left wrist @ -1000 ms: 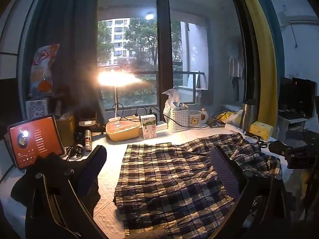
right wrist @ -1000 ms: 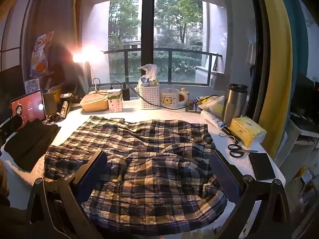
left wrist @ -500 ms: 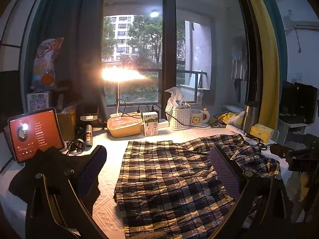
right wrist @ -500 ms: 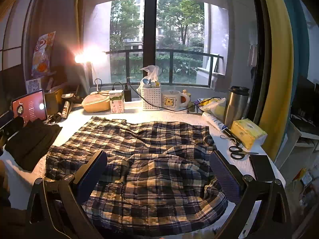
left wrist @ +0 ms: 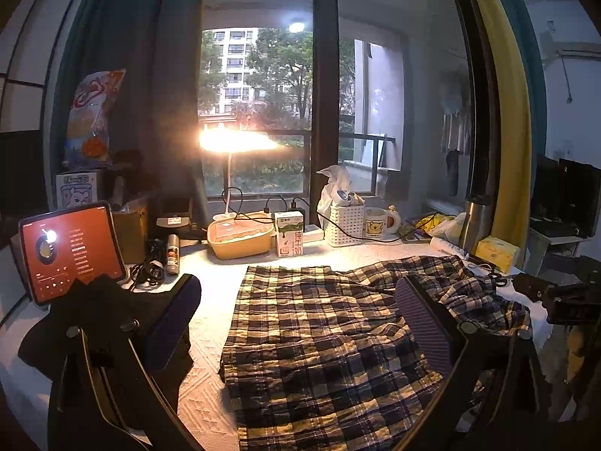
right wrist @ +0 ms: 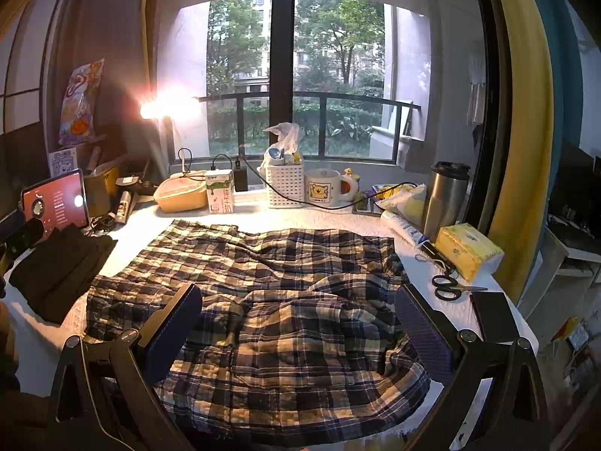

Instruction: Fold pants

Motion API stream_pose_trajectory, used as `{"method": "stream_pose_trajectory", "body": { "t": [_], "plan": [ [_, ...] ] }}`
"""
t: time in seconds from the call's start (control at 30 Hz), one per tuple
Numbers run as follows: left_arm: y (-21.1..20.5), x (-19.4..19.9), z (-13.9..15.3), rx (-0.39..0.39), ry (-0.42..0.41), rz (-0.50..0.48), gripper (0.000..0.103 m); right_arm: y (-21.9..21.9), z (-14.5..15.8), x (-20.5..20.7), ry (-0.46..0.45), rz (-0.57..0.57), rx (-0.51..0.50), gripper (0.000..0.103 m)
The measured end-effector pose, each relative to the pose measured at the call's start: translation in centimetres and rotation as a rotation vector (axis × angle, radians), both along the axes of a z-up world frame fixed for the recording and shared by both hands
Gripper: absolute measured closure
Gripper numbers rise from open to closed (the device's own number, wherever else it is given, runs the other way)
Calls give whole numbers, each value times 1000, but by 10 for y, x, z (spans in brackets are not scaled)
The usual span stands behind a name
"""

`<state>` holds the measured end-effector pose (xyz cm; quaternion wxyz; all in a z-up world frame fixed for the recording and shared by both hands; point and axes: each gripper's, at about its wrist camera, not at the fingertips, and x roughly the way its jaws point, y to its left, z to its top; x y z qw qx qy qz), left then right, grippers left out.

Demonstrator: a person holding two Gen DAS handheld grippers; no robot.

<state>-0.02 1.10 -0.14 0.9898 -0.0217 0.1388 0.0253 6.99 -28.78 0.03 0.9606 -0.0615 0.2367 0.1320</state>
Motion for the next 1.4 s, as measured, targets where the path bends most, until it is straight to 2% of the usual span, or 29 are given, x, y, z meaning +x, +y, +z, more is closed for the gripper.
{"method": "stream_pose_trajectory", "body": {
  "t": [1.4],
  "plan": [
    [6,-2,0,2,1,3,1,2,0,0,4,1,-3,0]
  ]
}}
